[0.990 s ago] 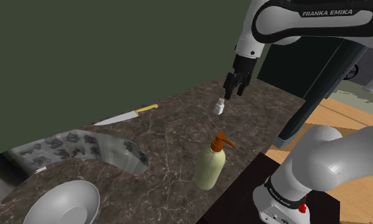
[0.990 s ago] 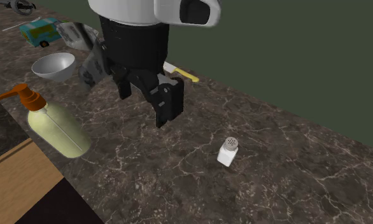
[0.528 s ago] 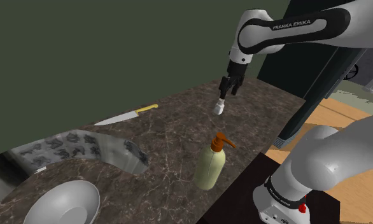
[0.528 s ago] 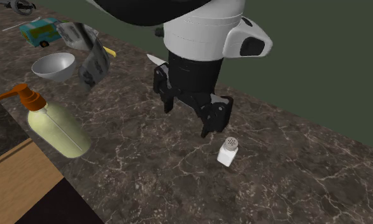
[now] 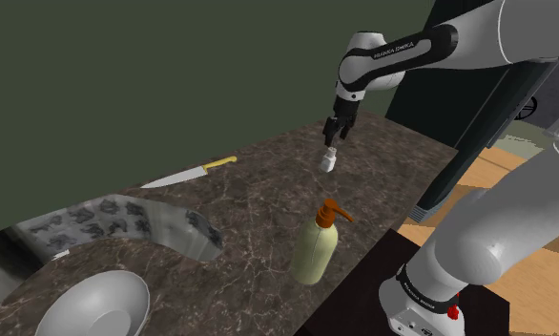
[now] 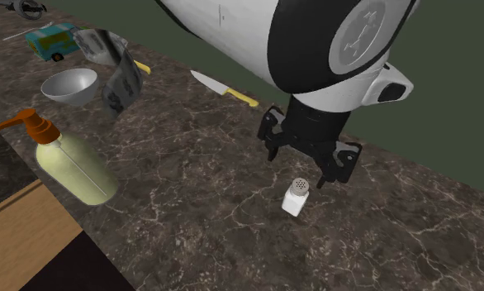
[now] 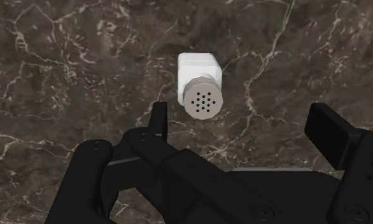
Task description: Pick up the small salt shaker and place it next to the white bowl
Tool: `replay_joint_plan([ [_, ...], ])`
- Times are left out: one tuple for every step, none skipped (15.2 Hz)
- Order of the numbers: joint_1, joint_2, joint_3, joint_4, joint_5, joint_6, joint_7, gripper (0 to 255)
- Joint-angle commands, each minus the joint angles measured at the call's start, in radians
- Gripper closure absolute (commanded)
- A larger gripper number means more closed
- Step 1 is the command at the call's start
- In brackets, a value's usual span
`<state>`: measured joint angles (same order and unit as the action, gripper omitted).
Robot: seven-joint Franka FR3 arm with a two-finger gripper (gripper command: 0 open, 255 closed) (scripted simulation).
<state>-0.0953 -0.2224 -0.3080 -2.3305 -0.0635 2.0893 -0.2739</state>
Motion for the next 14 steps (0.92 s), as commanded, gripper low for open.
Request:
replay_joint_plan([
  [-0.005,0.063,-0.018,0.03,0.004,0.043,-0.033,0],
  [-0.005,0.069,-0.018,0.022,0.006,0.057,-0.034,0],
  [-0.005,0.075,-0.019,0.015,0.008,0.071,-0.036,0],
  [-0.005,0.082,-0.02,0.007,0.009,0.085,-0.037,0],
  [-0.005,0.089,-0.021,0.0,0.011,0.099,-0.039,0],
  [-0.004,0.096,-0.022,-0.008,0.014,0.113,-0.041,0],
  [-0.004,0.104,-0.023,-0.015,0.016,0.127,-0.043,0],
  [-0.004,0.111,-0.024,-0.021,0.018,0.141,-0.045,0],
  [-0.004,0.116,-0.024,-0.025,0.02,0.149,-0.046,0],
  [-0.004,0.116,-0.024,-0.025,0.02,0.149,-0.046,0],
  [-0.004,0.116,-0.024,-0.025,0.02,0.149,-0.046,0],
  [-0.004,0.116,-0.024,-0.025,0.02,0.149,-0.046,0],
  [-0.004,0.116,-0.024,-0.025,0.02,0.149,-0.046,0],
  [-0.004,0.116,-0.024,-0.025,0.02,0.149,-0.046,0],
])
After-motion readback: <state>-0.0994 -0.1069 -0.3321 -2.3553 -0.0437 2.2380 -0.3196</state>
